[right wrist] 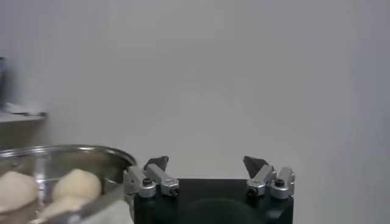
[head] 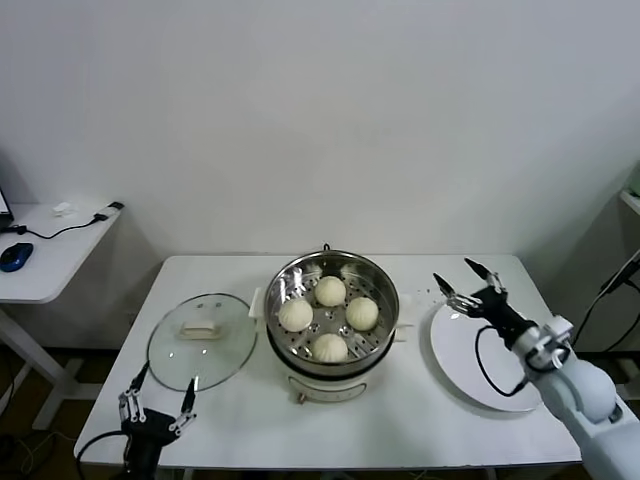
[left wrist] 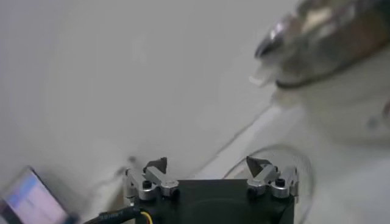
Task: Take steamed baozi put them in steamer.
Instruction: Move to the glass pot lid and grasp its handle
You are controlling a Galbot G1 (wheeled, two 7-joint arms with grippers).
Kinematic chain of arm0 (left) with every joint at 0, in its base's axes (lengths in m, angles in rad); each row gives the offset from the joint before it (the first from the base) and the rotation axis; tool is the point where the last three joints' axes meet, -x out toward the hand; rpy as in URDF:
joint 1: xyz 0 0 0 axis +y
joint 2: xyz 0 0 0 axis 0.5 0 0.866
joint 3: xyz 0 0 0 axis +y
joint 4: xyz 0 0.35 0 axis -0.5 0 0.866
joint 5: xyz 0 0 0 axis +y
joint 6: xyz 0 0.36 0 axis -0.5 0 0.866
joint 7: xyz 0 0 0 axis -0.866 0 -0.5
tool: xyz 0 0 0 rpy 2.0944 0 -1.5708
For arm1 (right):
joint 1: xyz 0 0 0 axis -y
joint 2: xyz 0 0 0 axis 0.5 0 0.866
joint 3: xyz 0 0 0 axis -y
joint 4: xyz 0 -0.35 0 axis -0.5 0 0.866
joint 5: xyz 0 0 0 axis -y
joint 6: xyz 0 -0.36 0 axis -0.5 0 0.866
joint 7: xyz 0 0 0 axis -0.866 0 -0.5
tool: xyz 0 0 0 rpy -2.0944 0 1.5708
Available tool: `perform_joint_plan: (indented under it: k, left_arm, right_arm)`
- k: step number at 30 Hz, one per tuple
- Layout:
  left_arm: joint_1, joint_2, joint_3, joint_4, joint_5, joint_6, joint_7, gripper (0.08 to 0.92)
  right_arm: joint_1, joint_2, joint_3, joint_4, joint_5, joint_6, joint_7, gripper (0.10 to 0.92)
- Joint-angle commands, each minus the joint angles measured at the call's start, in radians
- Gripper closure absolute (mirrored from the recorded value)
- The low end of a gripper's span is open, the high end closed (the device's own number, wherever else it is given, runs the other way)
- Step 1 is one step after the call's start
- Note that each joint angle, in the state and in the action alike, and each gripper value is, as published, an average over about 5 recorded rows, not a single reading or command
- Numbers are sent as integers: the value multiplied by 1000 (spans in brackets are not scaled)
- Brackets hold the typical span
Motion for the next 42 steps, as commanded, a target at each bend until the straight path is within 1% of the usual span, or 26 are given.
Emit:
perform_joint_plan:
  k: [1,5,11,20,24,33,42]
  left_arm:
    - [-121,17,-61,111,774,20,-107,177]
    - [-186,35,-49,200,833,31,-108,177]
    - [-299,75,-11,353,831,25,-128,177]
    - [-490,108,47,525,815,68,-128,177]
    - [-555,118,60,595,813,73,-119,177]
    - [-655,123,71,721,786,76,-131,177]
    - [-700,116,70,785,784,81,-153,177]
  right_arm:
    - [-226,198,244,-12,-89,14,10,203]
    - [-209,220,233,-36,-108,19,12,203]
    - [-168,226,216,-57,-145,11,23,203]
    - [-136,229,205,-79,-197,2,34,203]
    - [-132,233,198,-87,-219,3,34,203]
    - [-114,246,178,-105,-253,5,35,203]
    - [-103,267,173,-120,-275,12,34,203]
